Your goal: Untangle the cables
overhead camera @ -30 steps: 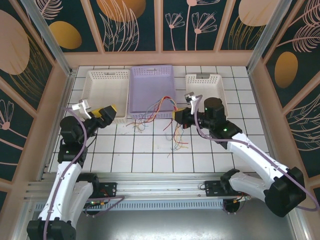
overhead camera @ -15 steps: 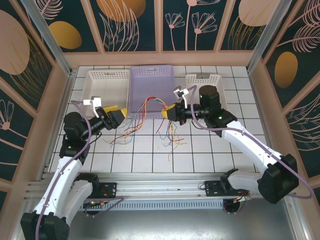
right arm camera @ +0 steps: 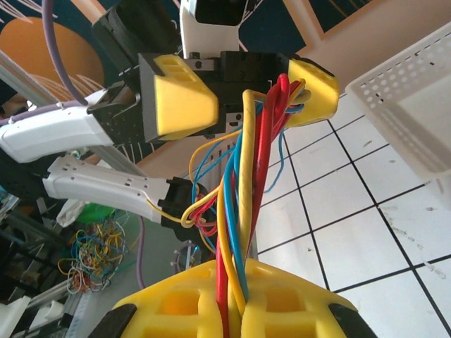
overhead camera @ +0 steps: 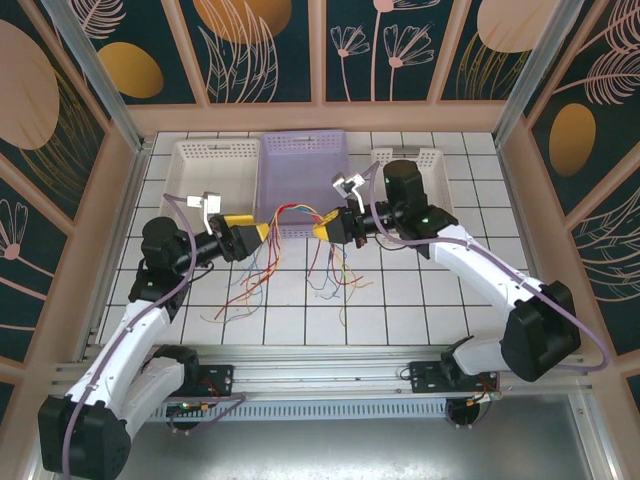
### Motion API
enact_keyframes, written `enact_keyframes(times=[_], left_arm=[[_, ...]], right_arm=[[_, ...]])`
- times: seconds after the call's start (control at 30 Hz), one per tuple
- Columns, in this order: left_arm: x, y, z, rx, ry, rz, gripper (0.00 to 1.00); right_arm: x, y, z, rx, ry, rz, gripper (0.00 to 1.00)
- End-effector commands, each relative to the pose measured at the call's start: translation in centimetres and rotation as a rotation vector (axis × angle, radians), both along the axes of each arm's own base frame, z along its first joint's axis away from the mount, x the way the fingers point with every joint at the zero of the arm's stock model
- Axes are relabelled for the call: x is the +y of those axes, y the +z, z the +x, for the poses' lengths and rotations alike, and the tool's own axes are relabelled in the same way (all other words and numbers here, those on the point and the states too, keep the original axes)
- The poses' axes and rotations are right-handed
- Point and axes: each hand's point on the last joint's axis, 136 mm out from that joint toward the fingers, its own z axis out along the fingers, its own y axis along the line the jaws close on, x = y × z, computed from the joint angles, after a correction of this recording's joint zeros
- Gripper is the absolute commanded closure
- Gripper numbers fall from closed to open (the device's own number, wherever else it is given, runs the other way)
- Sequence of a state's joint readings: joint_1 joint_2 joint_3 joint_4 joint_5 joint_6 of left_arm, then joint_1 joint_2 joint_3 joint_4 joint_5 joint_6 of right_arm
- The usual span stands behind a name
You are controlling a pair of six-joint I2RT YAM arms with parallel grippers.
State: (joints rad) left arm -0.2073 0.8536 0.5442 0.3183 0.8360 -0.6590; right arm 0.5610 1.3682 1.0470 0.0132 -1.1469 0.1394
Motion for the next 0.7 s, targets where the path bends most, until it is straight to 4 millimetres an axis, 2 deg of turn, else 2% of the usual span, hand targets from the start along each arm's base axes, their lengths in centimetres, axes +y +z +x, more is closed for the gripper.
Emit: enact_keyframes(times=[0.0,0.23,0.37,0.67], left_arm=[[-1.0,1.5,-1.3,-0.087,-0.075,-0.017,0.02],[-2.0,0.6,-2.1,-0.064,-0.132,-0.022,0.01],[-2.2,-0.2,-1.9,-0.045,-0.138,-0.001,0.01],[-2.2,-0.7,-1.7,-0.051,-0.126,0.036,0.01]], right_arm=[[0.5,1.8,-0.6,-0.051,0.072,0.049,1.0],[1.5,2.0,-0.7,-0.035,0.139,0.056,1.0],[2.2,2.0,-1.0,-0.033,0.17,0.055,1.0],[2.4,2.1,-1.9,-0.029,0.226,0.068,1.0]])
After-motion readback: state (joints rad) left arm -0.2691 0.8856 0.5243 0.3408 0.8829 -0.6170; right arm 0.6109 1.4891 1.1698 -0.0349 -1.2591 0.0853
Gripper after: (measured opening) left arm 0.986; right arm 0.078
